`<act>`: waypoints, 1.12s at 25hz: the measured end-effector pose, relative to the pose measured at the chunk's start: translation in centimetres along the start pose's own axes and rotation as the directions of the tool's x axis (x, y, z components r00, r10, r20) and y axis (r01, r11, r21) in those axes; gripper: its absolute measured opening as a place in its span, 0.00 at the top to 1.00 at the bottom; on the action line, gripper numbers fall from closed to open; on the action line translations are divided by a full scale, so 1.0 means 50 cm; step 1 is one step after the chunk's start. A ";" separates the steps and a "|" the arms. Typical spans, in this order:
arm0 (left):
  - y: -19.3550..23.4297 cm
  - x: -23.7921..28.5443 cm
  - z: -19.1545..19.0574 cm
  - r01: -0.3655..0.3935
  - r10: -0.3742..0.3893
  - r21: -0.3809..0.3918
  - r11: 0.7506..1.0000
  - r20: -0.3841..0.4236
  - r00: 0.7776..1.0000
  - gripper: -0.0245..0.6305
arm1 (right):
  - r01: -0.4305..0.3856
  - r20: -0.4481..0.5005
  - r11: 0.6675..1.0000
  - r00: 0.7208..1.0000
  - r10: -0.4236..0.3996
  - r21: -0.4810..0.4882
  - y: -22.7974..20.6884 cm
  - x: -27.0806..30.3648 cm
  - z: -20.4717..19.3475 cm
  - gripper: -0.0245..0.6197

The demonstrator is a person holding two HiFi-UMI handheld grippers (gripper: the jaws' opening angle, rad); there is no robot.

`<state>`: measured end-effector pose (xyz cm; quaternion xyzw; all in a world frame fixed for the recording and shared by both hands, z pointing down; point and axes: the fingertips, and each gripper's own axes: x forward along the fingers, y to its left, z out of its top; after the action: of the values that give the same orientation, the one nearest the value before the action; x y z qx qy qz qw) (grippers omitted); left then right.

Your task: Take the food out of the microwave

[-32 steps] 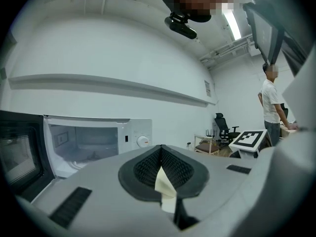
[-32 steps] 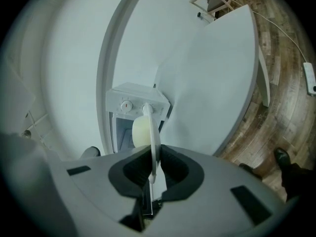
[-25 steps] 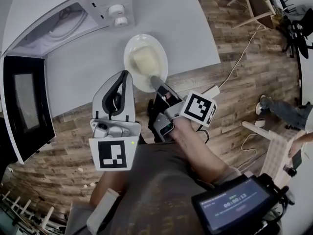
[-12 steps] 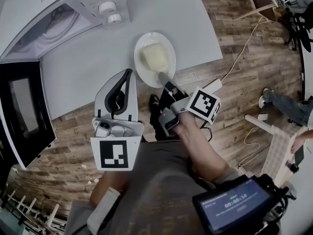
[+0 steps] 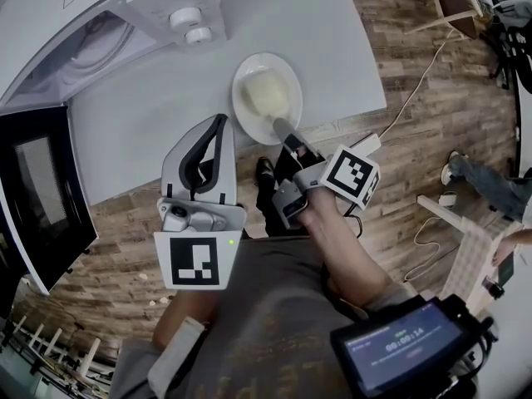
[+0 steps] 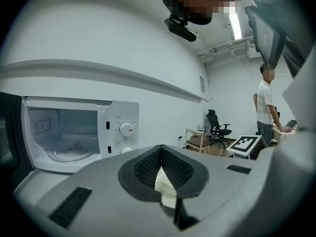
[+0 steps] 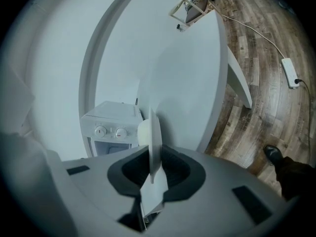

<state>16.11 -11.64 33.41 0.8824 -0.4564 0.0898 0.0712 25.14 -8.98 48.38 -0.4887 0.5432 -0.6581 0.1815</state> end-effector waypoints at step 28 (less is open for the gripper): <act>0.049 0.029 -0.005 0.001 -0.002 -0.038 0.999 -0.021 1.000 0.95 | -0.005 -0.144 0.891 0.987 -0.067 -0.454 0.034 0.051 -0.017 0.55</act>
<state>14.90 -14.17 34.08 0.8802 -0.4565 0.0902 0.0931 22.78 -11.08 48.08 -0.4733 0.6862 -0.5523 0.0092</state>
